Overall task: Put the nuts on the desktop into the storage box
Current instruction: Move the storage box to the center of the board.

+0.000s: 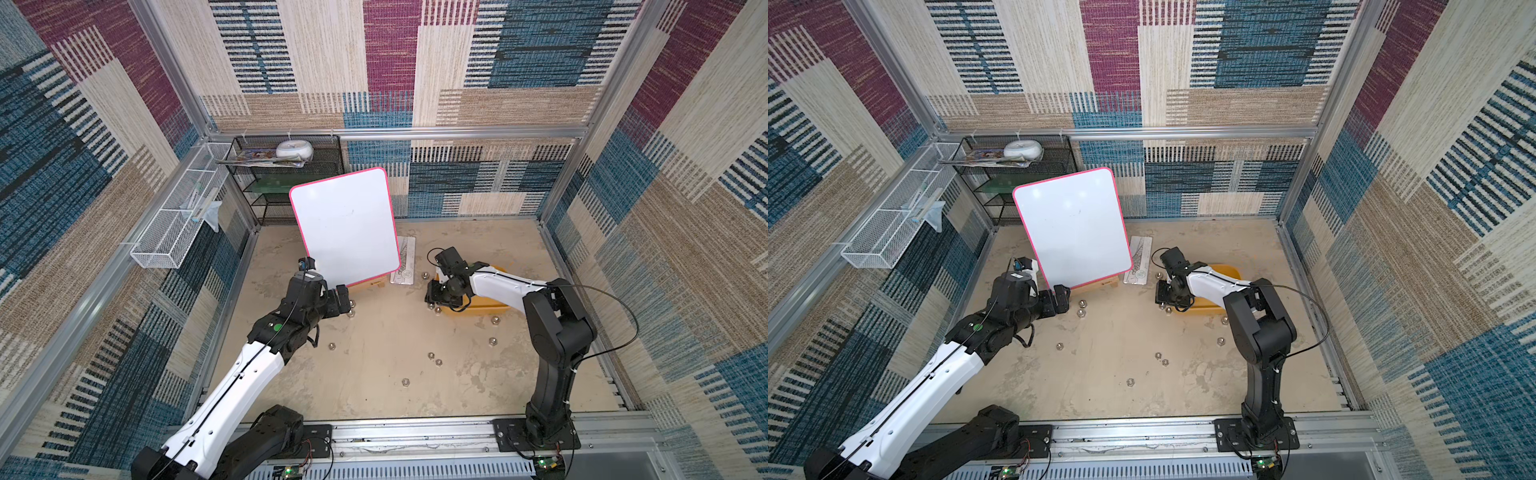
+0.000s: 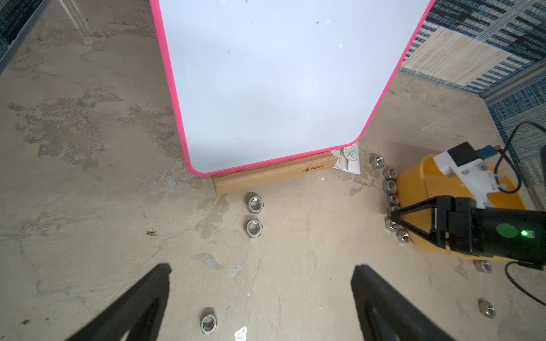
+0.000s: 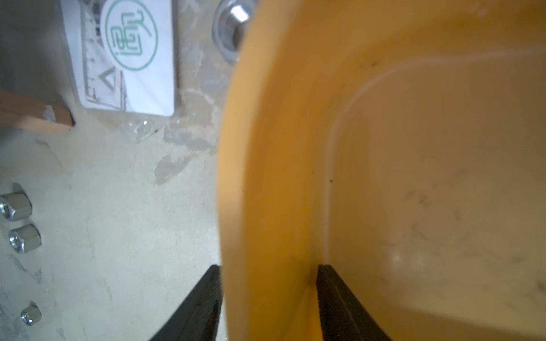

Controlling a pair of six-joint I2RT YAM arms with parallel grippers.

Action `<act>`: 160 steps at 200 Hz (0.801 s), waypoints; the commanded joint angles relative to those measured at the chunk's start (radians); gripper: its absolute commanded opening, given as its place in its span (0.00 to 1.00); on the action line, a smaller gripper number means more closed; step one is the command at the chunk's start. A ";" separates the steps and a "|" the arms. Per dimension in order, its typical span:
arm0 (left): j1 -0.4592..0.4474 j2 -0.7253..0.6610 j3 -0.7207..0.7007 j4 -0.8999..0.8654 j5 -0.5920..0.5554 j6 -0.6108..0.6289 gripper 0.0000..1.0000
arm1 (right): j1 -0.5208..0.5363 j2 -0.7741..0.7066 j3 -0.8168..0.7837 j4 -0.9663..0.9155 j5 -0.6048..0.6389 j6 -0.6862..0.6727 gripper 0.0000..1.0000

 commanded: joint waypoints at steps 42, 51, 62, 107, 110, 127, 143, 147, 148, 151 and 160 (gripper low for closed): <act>-0.002 -0.023 -0.001 -0.025 -0.010 0.012 1.00 | 0.047 -0.004 0.020 -0.037 0.075 0.057 0.56; -0.003 -0.022 0.000 -0.028 -0.009 0.012 1.00 | 0.046 0.003 0.042 -0.060 0.101 0.043 0.54; -0.003 -0.025 -0.002 -0.031 -0.010 0.012 1.00 | 0.041 0.011 0.068 -0.086 0.134 0.032 0.52; -0.004 -0.044 -0.008 -0.041 -0.019 0.010 1.00 | -0.012 0.022 0.081 -0.102 0.154 -0.006 0.36; -0.004 -0.045 -0.008 -0.042 -0.020 0.010 1.00 | -0.016 0.023 0.080 -0.103 0.154 -0.008 0.35; -0.005 -0.051 -0.012 -0.042 -0.022 0.008 1.00 | -0.029 0.025 0.079 -0.100 0.163 -0.028 0.27; -0.004 -0.052 -0.014 -0.042 -0.025 0.007 1.00 | -0.044 0.030 0.088 -0.094 0.165 -0.052 0.25; -0.005 -0.051 -0.014 -0.040 -0.024 0.008 1.00 | -0.046 0.034 0.092 -0.093 0.166 -0.060 0.26; -0.005 -0.051 -0.013 -0.040 -0.025 0.007 1.00 | -0.048 0.034 0.094 -0.093 0.166 -0.061 0.26; -0.005 -0.051 -0.013 -0.041 -0.025 0.008 1.00 | -0.050 0.037 0.098 -0.094 0.167 -0.066 0.26; -0.004 -0.048 -0.012 -0.041 -0.023 0.007 1.00 | -0.058 0.050 0.113 -0.097 0.167 -0.082 0.24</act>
